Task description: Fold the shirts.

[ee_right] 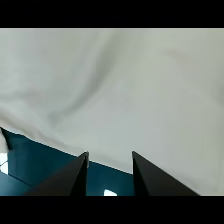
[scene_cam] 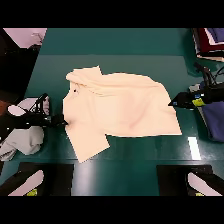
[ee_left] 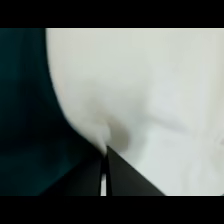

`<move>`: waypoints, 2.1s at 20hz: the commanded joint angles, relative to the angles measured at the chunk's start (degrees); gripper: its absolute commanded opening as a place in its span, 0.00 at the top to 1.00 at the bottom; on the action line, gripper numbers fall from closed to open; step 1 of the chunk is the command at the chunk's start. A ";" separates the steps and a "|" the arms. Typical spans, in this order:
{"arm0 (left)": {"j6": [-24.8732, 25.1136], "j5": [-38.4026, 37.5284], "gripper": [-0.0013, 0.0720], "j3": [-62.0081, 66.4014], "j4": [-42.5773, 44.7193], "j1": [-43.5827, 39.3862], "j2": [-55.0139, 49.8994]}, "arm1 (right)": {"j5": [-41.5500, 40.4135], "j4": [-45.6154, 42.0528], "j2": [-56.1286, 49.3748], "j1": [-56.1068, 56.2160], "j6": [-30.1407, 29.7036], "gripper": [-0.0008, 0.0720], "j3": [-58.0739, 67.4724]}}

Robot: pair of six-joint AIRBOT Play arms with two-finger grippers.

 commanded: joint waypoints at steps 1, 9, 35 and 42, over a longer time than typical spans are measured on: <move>0.39 -3.48 0.95 3.78 -0.48 -0.31 0.76 | 4.74 -4.50 0.07 -1.81 0.00 0.56 -0.37; 1.60 -7.37 0.95 10.86 -0.55 -0.31 1.55 | 2.69 -4.83 0.02 -23.32 -4.48 0.18 -18.16; -0.39 -11.67 0.95 28.41 -5.64 -0.31 7.54 | -7.39 18.86 13.29 -28.79 -8.79 0.97 -14.53; -1.66 -10.23 0.95 76.85 -6.16 -0.31 9.84 | -9.86 23.30 20.15 -28.79 -6.32 0.97 24.15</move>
